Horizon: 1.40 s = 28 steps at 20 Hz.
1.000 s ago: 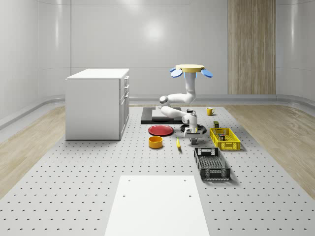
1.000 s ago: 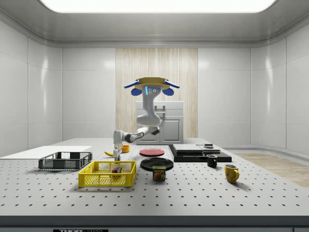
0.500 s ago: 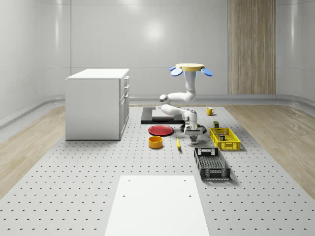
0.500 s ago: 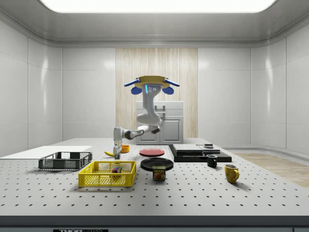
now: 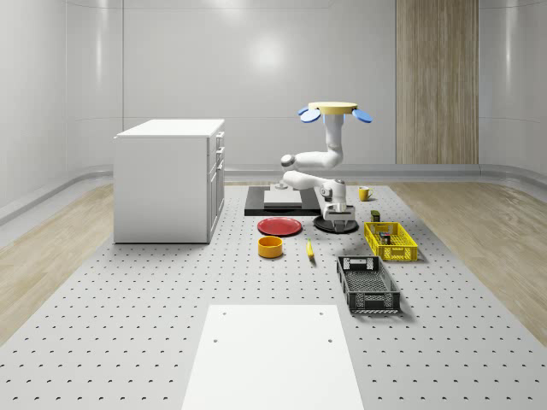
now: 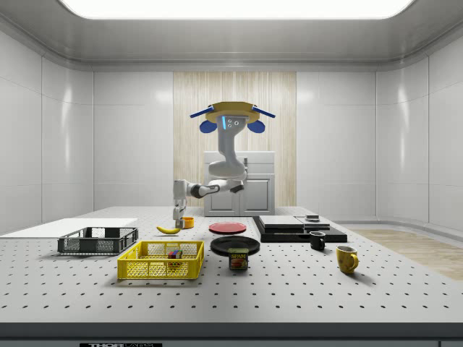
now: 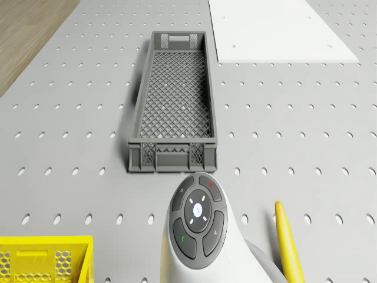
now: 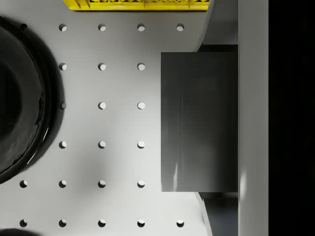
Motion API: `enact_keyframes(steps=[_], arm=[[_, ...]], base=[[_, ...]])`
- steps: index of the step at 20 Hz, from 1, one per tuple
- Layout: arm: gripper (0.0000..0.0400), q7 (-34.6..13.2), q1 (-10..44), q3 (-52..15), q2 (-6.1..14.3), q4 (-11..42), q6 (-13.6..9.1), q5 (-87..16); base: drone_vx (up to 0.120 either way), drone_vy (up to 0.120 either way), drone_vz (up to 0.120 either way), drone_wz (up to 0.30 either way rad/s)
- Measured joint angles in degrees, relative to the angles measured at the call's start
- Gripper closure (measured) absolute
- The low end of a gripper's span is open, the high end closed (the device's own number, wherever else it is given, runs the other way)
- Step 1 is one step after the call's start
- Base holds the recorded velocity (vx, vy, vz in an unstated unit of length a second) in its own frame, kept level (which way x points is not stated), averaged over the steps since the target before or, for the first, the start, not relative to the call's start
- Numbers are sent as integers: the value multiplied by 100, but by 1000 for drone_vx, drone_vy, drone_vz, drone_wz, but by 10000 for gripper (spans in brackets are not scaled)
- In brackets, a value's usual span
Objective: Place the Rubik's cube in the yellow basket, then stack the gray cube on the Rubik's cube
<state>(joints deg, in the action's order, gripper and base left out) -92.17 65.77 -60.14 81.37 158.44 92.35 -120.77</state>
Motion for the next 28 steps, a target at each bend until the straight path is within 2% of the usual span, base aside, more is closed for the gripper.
enact_keyframes(steps=[7,28], arm=[[150,3,-8,-18,-6,11,-17,14],[150,10,-18,-19,-21,15,-34,11]], base=[[-120,120,0,0],[-6,120,0,0]])
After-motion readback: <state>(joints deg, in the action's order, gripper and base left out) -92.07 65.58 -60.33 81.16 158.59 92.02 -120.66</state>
